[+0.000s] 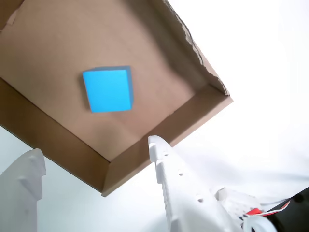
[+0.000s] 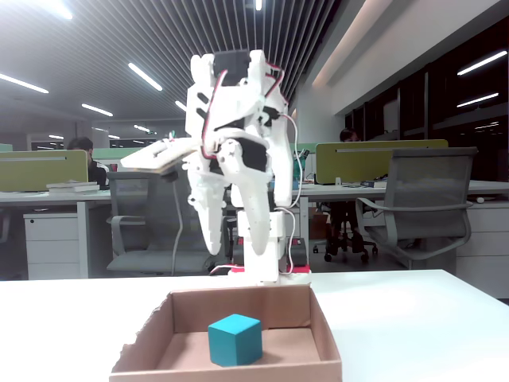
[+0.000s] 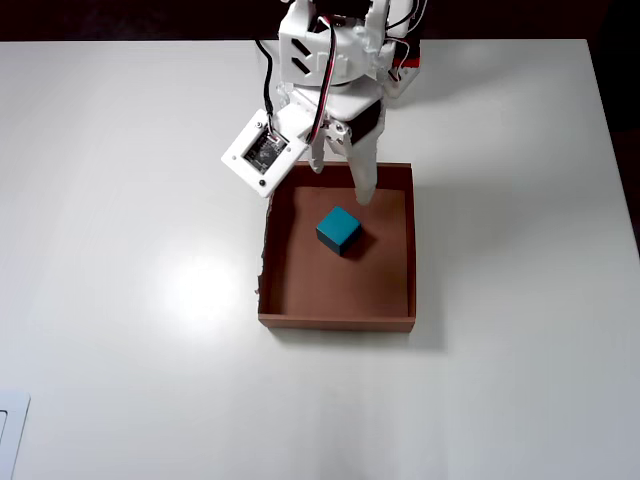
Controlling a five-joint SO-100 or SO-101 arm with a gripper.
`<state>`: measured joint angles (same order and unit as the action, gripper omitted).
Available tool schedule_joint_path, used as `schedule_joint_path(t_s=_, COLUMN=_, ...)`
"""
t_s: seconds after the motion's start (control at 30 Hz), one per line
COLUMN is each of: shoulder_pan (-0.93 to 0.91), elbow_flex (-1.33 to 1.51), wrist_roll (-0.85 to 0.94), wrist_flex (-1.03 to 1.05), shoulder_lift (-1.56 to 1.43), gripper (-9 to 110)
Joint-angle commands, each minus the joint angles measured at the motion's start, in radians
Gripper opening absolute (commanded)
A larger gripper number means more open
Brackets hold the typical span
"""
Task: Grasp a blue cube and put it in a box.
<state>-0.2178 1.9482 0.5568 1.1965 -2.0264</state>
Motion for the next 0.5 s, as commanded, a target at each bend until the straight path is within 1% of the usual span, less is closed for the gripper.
schedule_joint_path(t_s=0.0, shoulder_pan=-0.006, elbow_flex=-0.008, wrist_roll=0.025, wrist_flex=0.002, shoulder_lift=-0.071, gripper=27)
schedule_joint_path(t_s=0.47, shoulder_pan=0.023, elbow_flex=0.072, wrist_roll=0.137, wrist_flex=-0.032, shoulder_lift=-0.342, gripper=27)
